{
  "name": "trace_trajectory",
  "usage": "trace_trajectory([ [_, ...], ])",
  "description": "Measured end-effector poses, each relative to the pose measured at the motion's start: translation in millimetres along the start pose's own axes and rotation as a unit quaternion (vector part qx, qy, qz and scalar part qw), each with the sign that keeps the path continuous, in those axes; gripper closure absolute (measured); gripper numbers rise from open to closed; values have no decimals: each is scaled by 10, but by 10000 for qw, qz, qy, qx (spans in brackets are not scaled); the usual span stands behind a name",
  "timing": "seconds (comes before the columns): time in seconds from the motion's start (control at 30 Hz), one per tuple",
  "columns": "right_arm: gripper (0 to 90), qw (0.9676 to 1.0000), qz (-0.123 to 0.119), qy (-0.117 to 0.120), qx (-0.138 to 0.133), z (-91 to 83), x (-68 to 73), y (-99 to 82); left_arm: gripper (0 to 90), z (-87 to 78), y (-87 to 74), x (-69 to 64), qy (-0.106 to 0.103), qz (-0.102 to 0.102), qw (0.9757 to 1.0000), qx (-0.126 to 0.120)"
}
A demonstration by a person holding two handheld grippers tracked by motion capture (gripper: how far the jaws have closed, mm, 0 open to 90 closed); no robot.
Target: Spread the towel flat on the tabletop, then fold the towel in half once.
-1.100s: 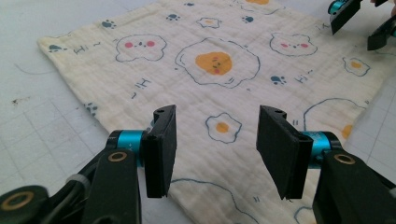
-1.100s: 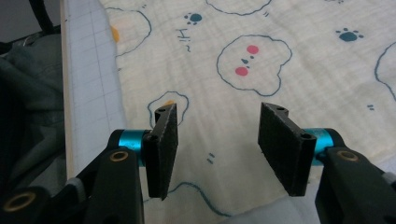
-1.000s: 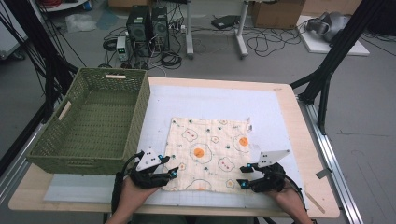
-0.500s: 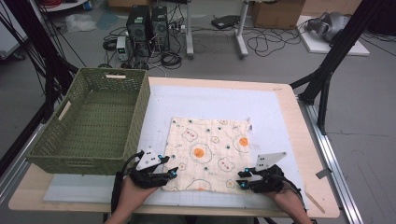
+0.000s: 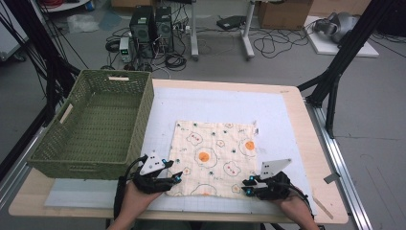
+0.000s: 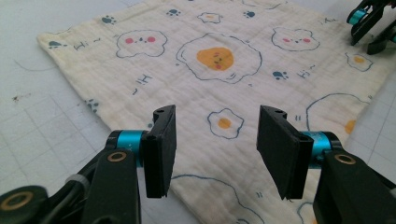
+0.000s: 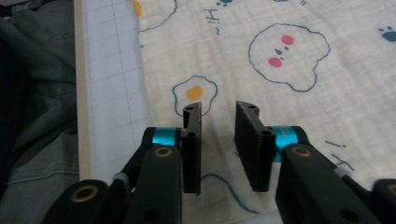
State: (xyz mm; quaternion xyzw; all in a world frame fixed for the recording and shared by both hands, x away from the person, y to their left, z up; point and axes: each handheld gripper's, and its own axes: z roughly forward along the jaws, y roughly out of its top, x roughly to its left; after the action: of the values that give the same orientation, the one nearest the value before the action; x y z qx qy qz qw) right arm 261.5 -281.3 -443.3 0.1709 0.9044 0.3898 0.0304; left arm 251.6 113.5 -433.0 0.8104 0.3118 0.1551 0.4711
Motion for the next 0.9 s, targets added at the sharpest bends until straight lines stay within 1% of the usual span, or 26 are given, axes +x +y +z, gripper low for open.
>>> trace_trajectory([
  [0.1, 872, 9999, 18, 131, 29, -3, -11, -2, 479, 3, -1, -4, -1, 2, 10000, 10],
  [0.2, 886, 9999, -55, 140, 47, -6, -2, 0, 479, 4, -1, -6, -8, 14, 10000, 16],
  [0.3, 889, 9996, 6, 293, 24, -22, -11, -19, 479, 1, 0, -10, -12, 17, 10000, 16],
  [0.37, 879, 9994, 59, 336, -13, -39, -7, -35, 479, -3, 1, -9, 1, 20, 10000, 7],
  [0.4, 812, 9994, 86, 316, -110, -50, -11, -39, 479, -4, 2, -7, 7, 20, 10000, 8],
  [0.43, 780, 9992, 190, 272, -228, -66, -22, -38, 479, -4, 3, -5, 10, 12, 10000, 7],
  [0.47, 740, 9987, 249, 302, -334, -84, -37, -38, 479, -3, 5, -1, 20, 4, 10000, 2],
  [0.5, 670, 9984, 296, 236, -420, -101, -43, -35, 477, -2, 6, 2, 25, -1, 10000, 10],
  [0.53, 663, 9980, 381, 162, -476, -110, -58, -32, 476, 1, 8, 5, 35, -12, 10000, 5],
  [0.57, 634, 9976, 422, 185, -524, -117, -78, -35, 475, 2, 12, 11, 35, -8, 10000, 9],
  [0.6, 574, 9974, 446, 82, -565, -120, -91, -35, 475, 1, 14, 13, 35, -16, 10000, 8],
  [0.63, 558, 9971, 511, 23, -556, -124, -101, -35, 475, -1, 16, 17, 48, -14, 10000, -7],
  [0.67, 544, 9967, 569, 34, -583, -131, -128, -39, 475, -6, 17, 18, 75, -28, 10000, -40],
  [0.7, 517, 9963, 593, -23, -621, -137, -139, -41, 475, -14, 18, 23, 92, -31, 9999, -49],
  [0.73, 511, 9960, 639, -69, -625, -146, -149, -41, 475, -20, 20, 28, 95, -30, 9999, -52],
  [0.77, 492, 9955, 670, -63, -664, -151, -164, -43, 475, -22, 21, 30, 100, -48, 9999, -70],
  [0.83, 437, 9950, 721, -142, -671, -157, -189, -36, 474, -26, 30, 37, 119, -38, 9999, -61],
  [0.9, 421, 9945, 782, -140, -689, -168, -216, -29, 473, -19, 43, 44, 151, -39, 9999, -70],
])
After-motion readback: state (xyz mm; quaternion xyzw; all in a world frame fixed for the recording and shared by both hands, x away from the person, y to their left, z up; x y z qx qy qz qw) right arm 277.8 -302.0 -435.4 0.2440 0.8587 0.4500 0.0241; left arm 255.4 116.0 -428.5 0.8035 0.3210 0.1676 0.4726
